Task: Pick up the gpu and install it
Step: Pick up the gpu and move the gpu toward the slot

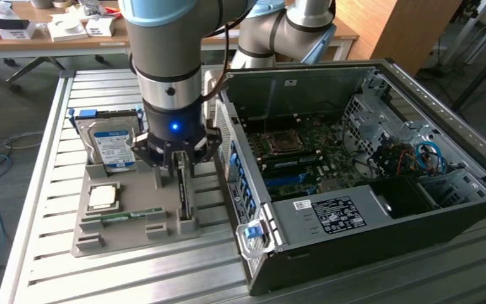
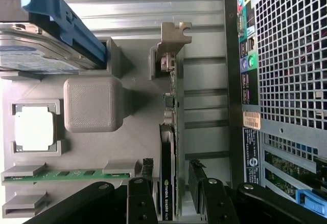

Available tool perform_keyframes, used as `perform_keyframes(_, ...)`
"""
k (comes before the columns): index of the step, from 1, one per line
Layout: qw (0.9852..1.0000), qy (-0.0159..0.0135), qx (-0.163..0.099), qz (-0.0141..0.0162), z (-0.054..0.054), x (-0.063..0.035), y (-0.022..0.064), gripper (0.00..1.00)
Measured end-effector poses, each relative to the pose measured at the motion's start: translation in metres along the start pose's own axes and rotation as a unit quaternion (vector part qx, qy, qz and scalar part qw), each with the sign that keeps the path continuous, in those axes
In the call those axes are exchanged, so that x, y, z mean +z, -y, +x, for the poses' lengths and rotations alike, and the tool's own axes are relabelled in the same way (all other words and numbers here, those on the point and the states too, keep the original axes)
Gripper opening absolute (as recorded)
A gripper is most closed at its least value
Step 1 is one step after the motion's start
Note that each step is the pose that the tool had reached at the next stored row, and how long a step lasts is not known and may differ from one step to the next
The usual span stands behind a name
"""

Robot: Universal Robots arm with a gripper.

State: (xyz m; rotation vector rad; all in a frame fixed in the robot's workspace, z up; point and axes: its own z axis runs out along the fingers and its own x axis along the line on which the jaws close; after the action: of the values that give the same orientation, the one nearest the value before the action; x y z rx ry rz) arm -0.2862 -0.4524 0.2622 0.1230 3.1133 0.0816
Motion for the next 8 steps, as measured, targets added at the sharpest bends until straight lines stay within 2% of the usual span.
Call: perform_keyframes(8, 1.0000, 0.0002, 0.002, 0.0000, 0.0004, 0.0022, 0.0001, 0.42)
